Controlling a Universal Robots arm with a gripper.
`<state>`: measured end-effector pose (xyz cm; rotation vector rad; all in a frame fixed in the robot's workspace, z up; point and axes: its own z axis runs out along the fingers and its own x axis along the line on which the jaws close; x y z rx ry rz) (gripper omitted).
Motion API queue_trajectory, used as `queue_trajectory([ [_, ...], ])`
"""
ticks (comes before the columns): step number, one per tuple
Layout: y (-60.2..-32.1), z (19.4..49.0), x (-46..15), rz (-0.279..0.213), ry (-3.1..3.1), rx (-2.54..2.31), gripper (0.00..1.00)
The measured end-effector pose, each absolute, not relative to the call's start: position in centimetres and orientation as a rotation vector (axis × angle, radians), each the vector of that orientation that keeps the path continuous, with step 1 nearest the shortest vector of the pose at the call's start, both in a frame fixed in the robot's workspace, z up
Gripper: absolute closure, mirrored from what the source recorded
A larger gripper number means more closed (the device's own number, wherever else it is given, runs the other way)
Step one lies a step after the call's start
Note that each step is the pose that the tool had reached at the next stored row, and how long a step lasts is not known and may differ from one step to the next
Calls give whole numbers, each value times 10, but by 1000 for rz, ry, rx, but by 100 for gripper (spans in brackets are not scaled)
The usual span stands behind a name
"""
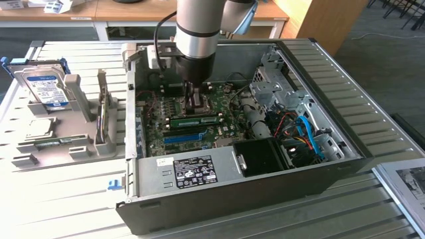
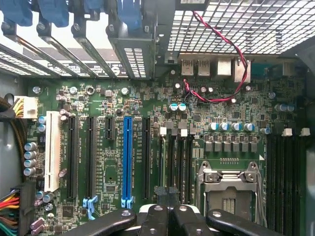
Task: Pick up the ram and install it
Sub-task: 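Press down the ram until it locks into place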
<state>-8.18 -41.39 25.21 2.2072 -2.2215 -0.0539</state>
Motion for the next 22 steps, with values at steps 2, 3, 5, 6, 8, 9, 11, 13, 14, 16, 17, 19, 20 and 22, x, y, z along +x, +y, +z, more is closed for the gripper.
queue_trajectory([
  [2,-414,250,-82,-54,-2221,2207,90],
  [3,-414,249,-82,-54,-2221,2207,90],
  [5,-414,248,-82,-54,-2222,2207,90],
  [6,-414,247,-82,-54,-2222,2207,90],
  [8,-414,245,-82,-54,-2222,2207,90],
  [9,-414,244,-82,-54,-2222,2207,90],
  [11,-414,242,-82,-54,-2222,2207,90],
  [13,-414,241,-82,-54,-2222,2207,90],
  [14,-414,240,-82,-54,-2221,2207,90],
  [16,-414,239,-82,-54,-2222,2207,90],
  [17,-414,238,-82,-54,-2222,2207,90],
  [19,-414,236,-82,-54,-2222,2207,90],
  [20,-414,236,-82,-54,-2222,2207,90],
  [22,-414,236,-82,-54,-2221,2207,90],
])
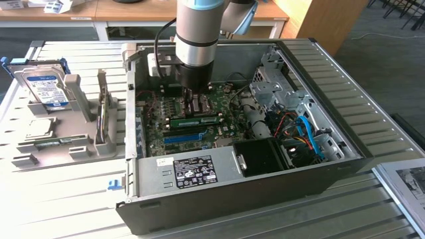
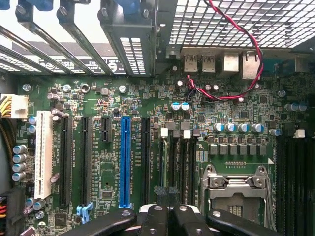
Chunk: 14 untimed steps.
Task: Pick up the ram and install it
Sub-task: 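Press down the ram until it locks into place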
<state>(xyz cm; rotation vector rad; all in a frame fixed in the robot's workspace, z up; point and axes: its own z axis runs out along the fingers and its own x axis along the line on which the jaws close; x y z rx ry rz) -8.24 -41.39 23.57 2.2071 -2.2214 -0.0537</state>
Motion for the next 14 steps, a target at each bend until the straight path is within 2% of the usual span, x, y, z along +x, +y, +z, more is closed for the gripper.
queue_trajectory([
  [14,-414,232,-83,-54,-2222,2207,90],
])
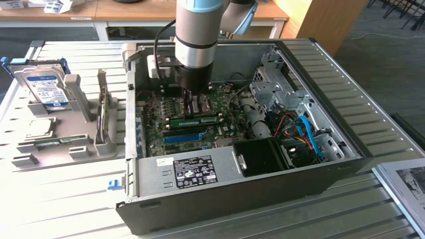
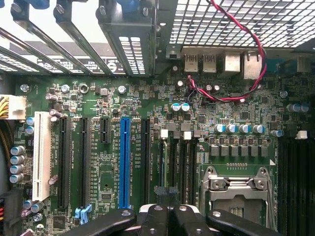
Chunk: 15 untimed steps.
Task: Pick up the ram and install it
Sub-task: 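Press down the ram until it locks into place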
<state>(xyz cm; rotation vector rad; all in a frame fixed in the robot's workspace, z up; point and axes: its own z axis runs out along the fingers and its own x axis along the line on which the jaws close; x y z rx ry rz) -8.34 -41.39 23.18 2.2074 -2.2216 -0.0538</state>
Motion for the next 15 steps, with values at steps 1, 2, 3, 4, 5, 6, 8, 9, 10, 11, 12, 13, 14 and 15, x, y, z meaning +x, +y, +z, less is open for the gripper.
queue_trajectory([
  [1,-414,231,-83,-54,-2222,2207,90],
  [2,-414,231,-83,-54,-2221,2207,90],
  [3,-414,231,-83,-54,-2221,2207,90],
  [4,-414,231,-83,-54,-2221,2207,90],
  [5,-414,231,-83,-54,-2221,2207,90],
  [6,-414,231,-83,-54,-2222,2207,90],
  [8,-414,230,-83,-54,-2222,2208,90],
  [9,-414,229,-83,-54,-2222,2207,90],
  [10,-414,229,-83,-54,-2222,2207,90],
  [11,-414,229,-83,-54,-2221,2207,90],
  [12,-414,229,-83,-54,-2221,2207,90],
  [13,-414,229,-83,-54,-2221,2207,90],
  [14,-414,229,-83,-54,-2221,2207,90],
  [15,-414,228,-83,-54,-2222,2207,90],
])
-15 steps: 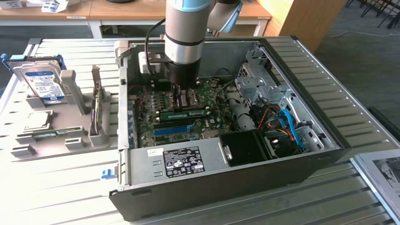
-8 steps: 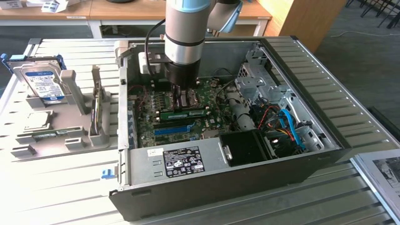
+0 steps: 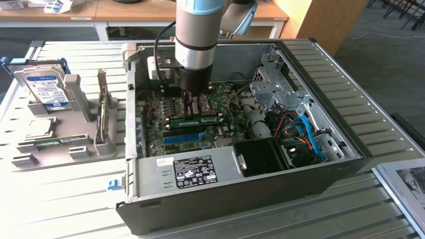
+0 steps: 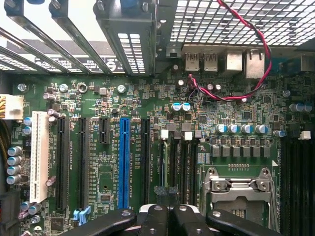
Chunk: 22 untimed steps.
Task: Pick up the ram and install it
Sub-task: 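Press down the ram until it locks into place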
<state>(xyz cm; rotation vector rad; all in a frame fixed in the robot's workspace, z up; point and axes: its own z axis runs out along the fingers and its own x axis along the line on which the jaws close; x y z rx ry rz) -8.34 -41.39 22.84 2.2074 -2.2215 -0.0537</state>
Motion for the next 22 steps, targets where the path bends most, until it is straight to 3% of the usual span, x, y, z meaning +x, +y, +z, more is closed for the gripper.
queue_trajectory([
  [22,-415,223,-83,-55,-2222,2208,90],
])
